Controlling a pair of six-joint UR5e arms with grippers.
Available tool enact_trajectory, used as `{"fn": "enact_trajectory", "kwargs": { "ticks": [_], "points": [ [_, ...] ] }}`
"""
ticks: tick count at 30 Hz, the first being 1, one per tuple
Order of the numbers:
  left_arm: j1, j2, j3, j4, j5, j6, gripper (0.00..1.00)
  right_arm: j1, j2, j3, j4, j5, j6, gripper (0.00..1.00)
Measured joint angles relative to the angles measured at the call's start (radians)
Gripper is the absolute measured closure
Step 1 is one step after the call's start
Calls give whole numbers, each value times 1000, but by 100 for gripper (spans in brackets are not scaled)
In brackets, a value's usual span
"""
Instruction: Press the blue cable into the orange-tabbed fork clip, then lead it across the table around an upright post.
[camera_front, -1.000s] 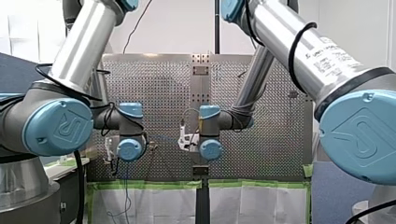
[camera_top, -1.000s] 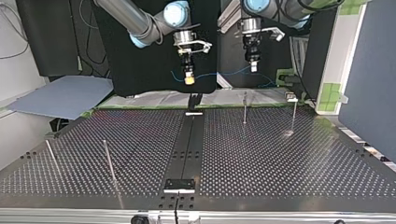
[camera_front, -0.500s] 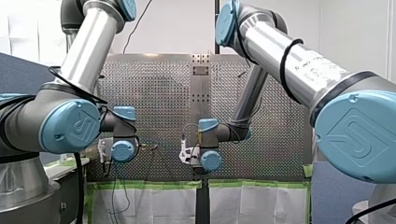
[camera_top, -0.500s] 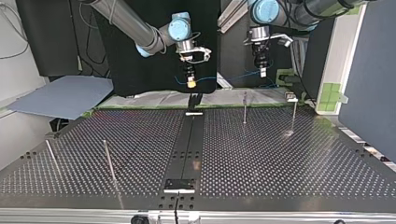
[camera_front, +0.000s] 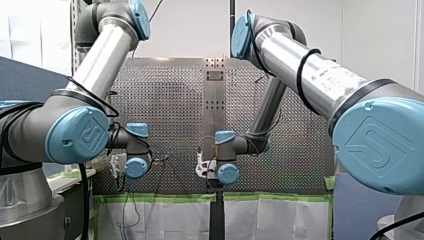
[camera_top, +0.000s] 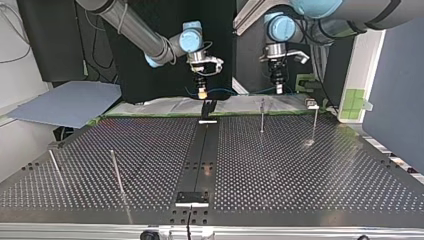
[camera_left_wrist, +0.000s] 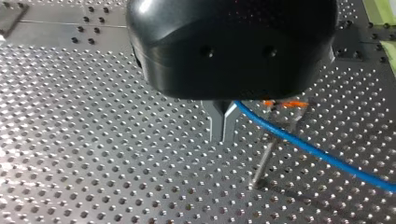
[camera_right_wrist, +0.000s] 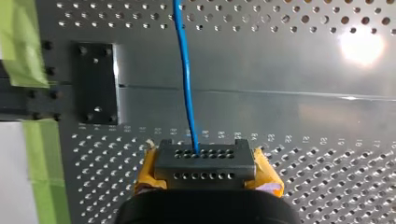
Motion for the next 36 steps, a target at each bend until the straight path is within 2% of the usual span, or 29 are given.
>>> {"fn": "enact_trajectory", "kwargs": {
  "ticks": [7,14,21,26,32,36],
  "points": [
    [5,-58,46,-5,16,-8,100,-10,1,-37,8,-18,-4,100],
    [10,-130,106,-28,21,-13,100,-15,3,-46,8,-33,-8,100],
    [13,-203,140,-65,24,-13,100,-45,32,-54,3,-44,-9,100],
    [16,-255,149,-76,28,-8,100,-61,58,-69,20,-45,-7,100],
    [21,-315,174,-103,30,-9,100,-62,63,-91,27,-47,-11,100],
    [24,-326,182,-119,38,-7,100,-55,63,-100,26,-63,-22,100]
  ]
}}
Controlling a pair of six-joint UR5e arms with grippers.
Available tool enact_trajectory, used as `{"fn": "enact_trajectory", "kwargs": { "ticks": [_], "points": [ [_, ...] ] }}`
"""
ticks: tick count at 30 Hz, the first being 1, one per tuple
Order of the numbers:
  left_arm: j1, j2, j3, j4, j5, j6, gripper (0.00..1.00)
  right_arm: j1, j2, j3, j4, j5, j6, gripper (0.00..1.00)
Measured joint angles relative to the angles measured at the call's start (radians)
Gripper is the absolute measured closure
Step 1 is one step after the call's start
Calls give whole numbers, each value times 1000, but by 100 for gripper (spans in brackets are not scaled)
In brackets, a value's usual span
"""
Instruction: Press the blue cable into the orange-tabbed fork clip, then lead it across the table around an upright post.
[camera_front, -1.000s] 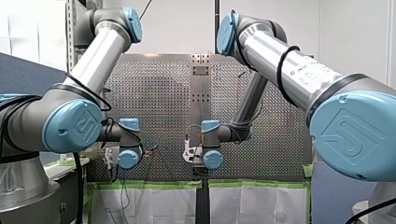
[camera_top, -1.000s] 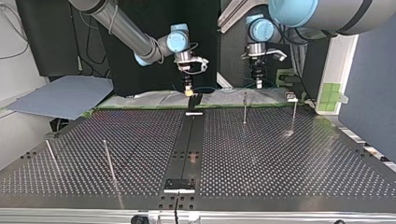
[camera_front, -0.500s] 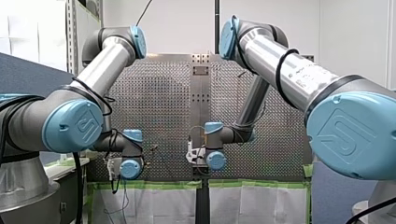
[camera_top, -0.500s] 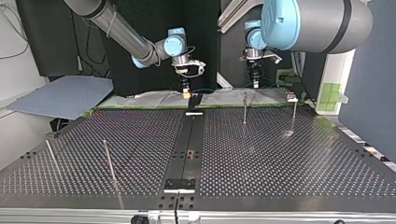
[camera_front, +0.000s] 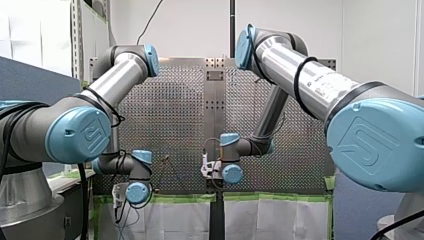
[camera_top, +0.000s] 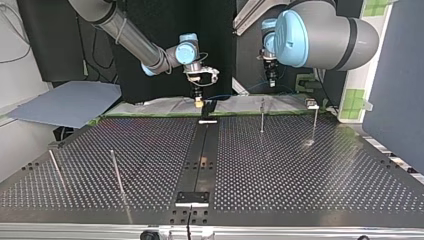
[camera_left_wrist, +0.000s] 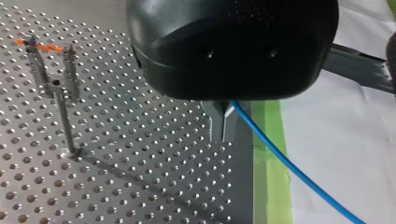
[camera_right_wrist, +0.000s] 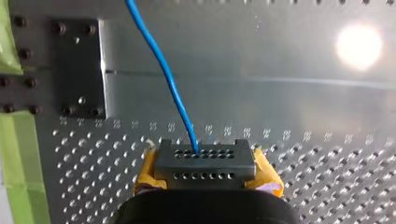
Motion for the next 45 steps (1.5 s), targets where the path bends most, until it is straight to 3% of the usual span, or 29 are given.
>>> {"fn": "enact_trajectory", "kwargs": {
  "ticks": [7,17,26,36,45],
  "points": [
    [6,34,1,-25,25,3,100,5,0,-10,2,-30,-7,100],
    [6,123,-2,-108,18,7,100,-3,1,-11,0,-30,-7,100],
    [7,188,-25,-114,12,6,100,-6,12,-13,-5,-32,-7,100],
    [15,200,-26,-113,14,-2,100,-7,55,-24,2,-32,-5,100],
    [24,201,-23,-98,17,-7,100,-9,57,-52,51,-31,-9,100]
  ]
}}
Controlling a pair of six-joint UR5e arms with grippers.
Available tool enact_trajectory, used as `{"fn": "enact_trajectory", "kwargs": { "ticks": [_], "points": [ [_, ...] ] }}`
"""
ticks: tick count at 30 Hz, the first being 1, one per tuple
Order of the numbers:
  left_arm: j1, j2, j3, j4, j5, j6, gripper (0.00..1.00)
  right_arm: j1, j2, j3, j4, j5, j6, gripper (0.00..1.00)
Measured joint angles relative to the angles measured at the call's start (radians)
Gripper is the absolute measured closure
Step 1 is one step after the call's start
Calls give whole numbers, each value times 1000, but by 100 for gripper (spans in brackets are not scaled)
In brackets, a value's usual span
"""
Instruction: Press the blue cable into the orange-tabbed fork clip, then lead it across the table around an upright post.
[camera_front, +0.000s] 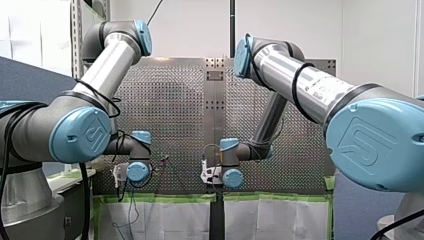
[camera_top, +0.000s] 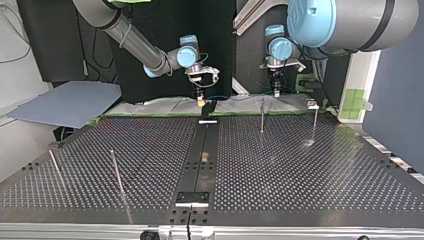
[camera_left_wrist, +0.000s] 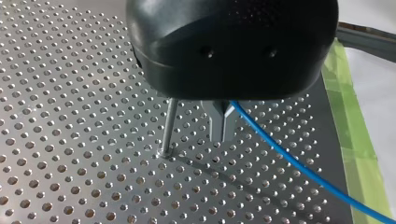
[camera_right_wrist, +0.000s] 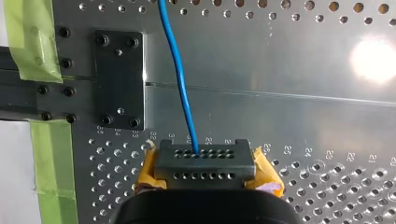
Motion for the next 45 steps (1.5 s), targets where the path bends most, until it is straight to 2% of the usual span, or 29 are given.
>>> {"fn": "enact_trajectory", "kwargs": {
  "ticks": [23,29,37,45],
  "points": [
    [17,-1,49,3,12,-27,100,-2,0,-13,26,4,-2,100],
    [22,-2,49,2,12,-20,100,-11,0,-12,35,5,-10,100],
    [22,-3,50,3,13,-12,100,-25,4,-12,37,7,-10,100],
    [25,-8,61,8,39,-23,100,-32,6,-12,35,7,-10,100]
  ]
}}
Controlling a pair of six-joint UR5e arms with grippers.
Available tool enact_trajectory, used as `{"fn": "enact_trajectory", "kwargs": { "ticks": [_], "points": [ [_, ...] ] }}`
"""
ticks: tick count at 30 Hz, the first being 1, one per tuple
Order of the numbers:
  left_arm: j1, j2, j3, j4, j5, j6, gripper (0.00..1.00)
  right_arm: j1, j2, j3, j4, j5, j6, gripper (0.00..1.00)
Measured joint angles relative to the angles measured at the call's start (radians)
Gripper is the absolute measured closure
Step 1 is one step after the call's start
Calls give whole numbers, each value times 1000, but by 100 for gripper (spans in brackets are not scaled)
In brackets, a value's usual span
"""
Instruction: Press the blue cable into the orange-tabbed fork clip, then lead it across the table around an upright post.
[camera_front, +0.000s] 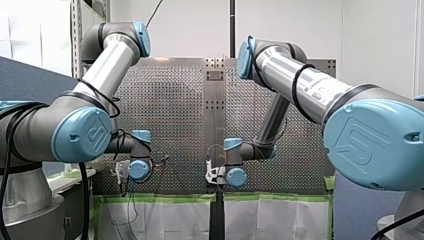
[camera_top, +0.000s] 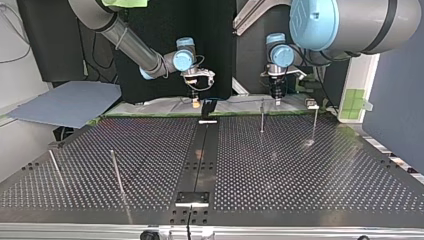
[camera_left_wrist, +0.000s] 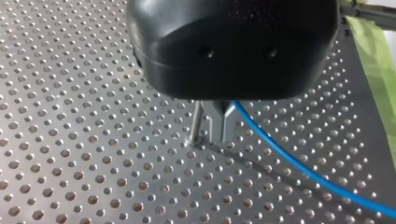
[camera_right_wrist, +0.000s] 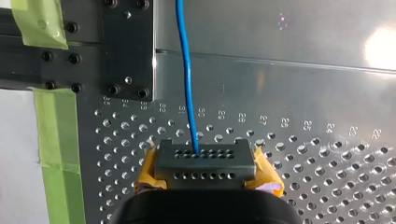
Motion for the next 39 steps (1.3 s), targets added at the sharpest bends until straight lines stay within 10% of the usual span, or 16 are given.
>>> {"fn": "enact_trajectory", "kwargs": {
  "ticks": [39],
  "points": [
    [28,-84,110,-59,52,-125,100,-8,1,0,3,-1,-2,100]
  ]
}}
